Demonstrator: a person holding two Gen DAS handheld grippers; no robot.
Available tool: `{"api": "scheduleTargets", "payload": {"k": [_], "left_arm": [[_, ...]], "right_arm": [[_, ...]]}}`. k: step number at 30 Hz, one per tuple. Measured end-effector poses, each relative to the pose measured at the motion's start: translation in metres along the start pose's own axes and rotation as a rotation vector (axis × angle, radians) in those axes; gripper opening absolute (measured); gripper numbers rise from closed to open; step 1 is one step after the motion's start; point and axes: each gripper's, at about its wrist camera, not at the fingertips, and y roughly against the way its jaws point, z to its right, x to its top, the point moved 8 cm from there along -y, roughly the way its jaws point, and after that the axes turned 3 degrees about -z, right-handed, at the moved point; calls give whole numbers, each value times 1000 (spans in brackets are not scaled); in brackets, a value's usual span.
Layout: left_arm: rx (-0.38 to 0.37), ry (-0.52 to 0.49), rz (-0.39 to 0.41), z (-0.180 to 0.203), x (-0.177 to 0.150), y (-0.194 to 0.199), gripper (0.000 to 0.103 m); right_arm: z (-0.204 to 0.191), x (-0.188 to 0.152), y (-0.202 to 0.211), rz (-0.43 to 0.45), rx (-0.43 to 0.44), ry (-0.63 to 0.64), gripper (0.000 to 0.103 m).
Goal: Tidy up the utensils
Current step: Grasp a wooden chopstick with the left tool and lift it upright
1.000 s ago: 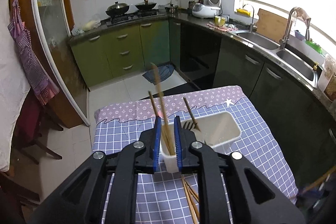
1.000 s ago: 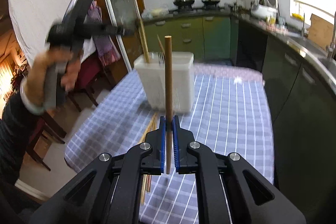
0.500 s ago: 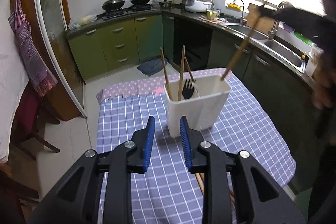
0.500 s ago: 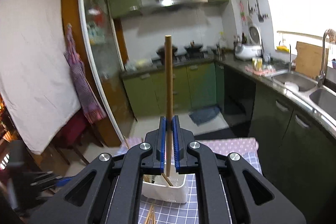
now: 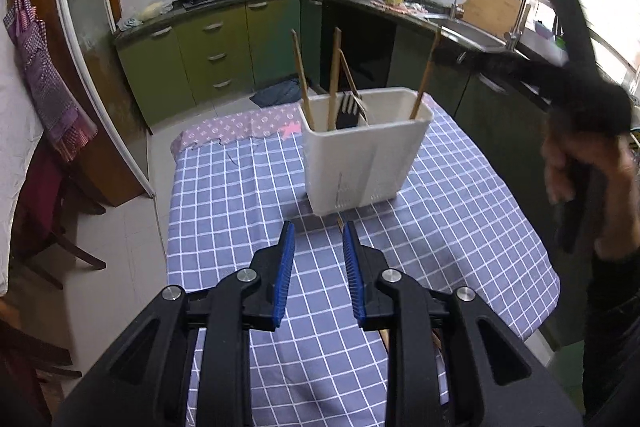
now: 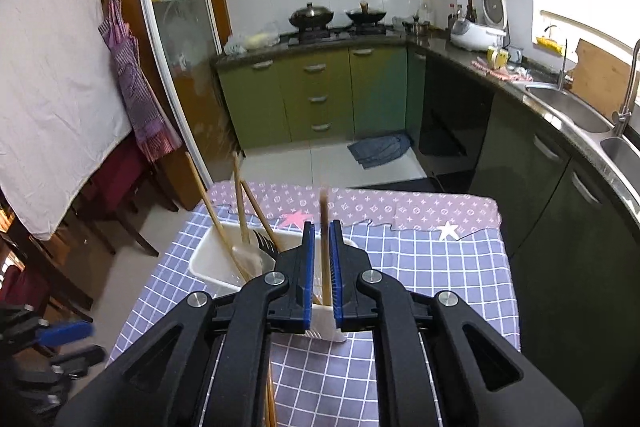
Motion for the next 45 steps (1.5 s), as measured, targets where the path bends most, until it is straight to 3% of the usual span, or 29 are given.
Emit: {"api": "scheduleTargets", "payload": {"k": [1, 3, 7, 12, 19, 30, 45], "left_arm": [[-2, -3, -7, 2, -2, -3, 24], [-14, -5, -31, 8, -9, -12, 24], [-53, 12, -117, 18, -29, -40, 24], [-90, 39, -246, 32, -54, -82, 24], [-63, 71, -347, 45, -71, -125, 24], [-15, 83, -439, 48, -82, -160, 24], [48, 69, -461, 53, -62, -191, 21]], "right_arm": [[0, -3, 12, 16, 8, 0, 9], [1, -13, 39, 42, 35, 0, 23], [5, -64, 61, 3, 55, 26, 25], [27, -145, 49, -106, 2, 16, 26], [53, -214, 11, -235, 0, -49, 26], [67, -226, 2, -261, 22, -100, 30], [56, -221, 5, -271, 62, -100, 31]]}}
